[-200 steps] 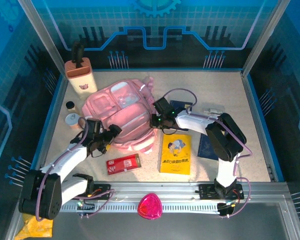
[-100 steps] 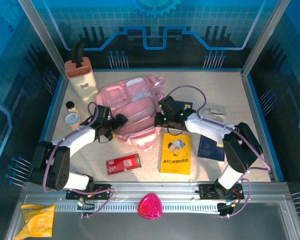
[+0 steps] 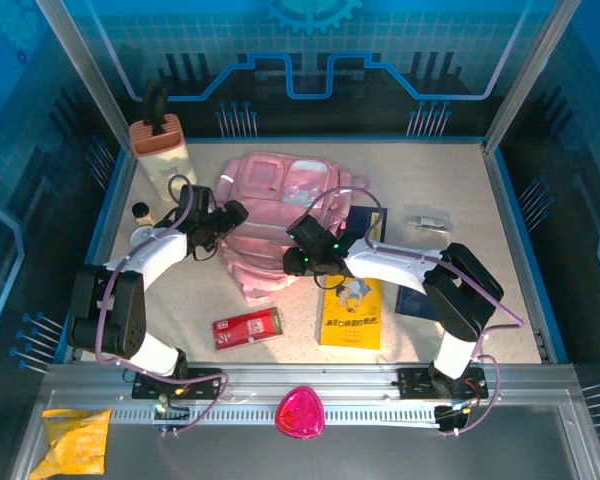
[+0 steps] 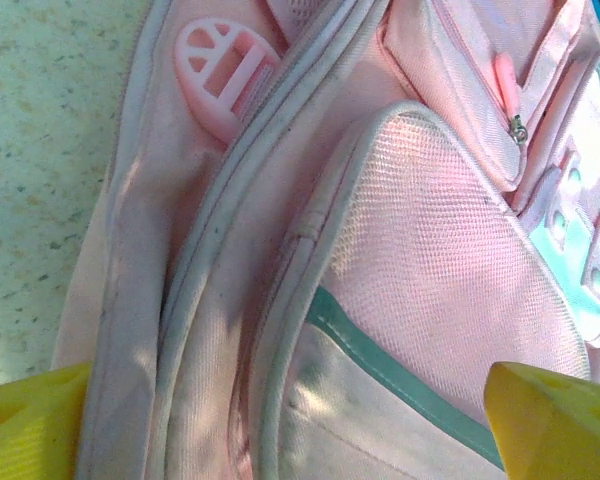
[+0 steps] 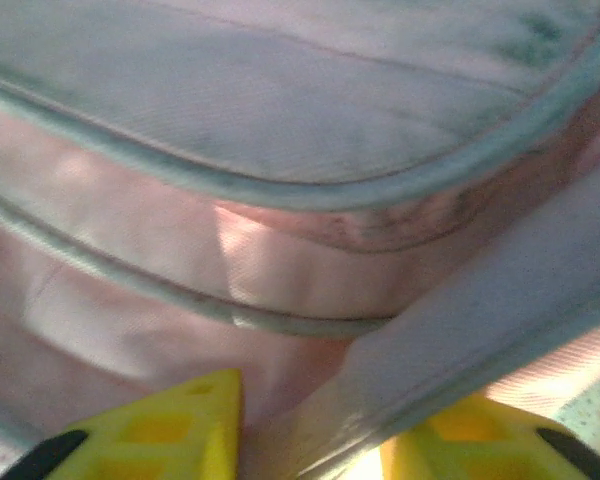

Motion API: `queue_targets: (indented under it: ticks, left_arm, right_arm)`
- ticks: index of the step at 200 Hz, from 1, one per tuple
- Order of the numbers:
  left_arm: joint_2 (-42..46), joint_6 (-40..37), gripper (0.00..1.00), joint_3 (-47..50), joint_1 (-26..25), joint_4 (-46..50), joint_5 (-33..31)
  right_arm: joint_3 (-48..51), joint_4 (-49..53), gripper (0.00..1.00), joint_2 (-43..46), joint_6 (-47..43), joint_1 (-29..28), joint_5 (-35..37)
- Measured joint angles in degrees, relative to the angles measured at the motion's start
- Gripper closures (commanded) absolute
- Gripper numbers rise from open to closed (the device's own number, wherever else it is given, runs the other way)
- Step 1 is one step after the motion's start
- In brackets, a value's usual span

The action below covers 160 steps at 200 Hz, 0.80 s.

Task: Pack books, pencil case, and school supplies into a backpack

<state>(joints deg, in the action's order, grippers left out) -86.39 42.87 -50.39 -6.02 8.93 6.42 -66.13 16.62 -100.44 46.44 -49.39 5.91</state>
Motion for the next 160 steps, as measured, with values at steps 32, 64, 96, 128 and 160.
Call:
queue_targets:
  ticks: [32, 64, 96, 128, 160]
  left_arm:
    - [4.87, -2.60, 0.03, 0.07, -0.02, 5.68, 0.92]
    - [13.57, -2.36, 0.04, 1.95, -0.24, 9.79, 2.71]
    - [21.33, 1.70, 0.05, 5.84, -3.67, 13.94, 3.10]
    - [25.88, 10.56, 0.07, 10.54, -14.53, 14.69, 2.34]
    - [25.22, 18.45, 0.08, 12.11, -23.34, 12.24, 0.57]
  right_arm:
    - [0.50, 1.03, 0.30, 4.15, -0.96, -0.17, -1.03]
    - [1.53, 2.47, 0.15, 11.89, -1.42, 1.86, -2.89]
    - [1.53, 3.56, 0.11, 12.37, -1.27, 9.46, -3.69]
    - [0.00, 4.39, 0.12, 6.95, -1.70, 16.70, -3.82]
    - [-4.13, 4.94, 0.14, -0.35, -1.90, 18.73, -4.48]
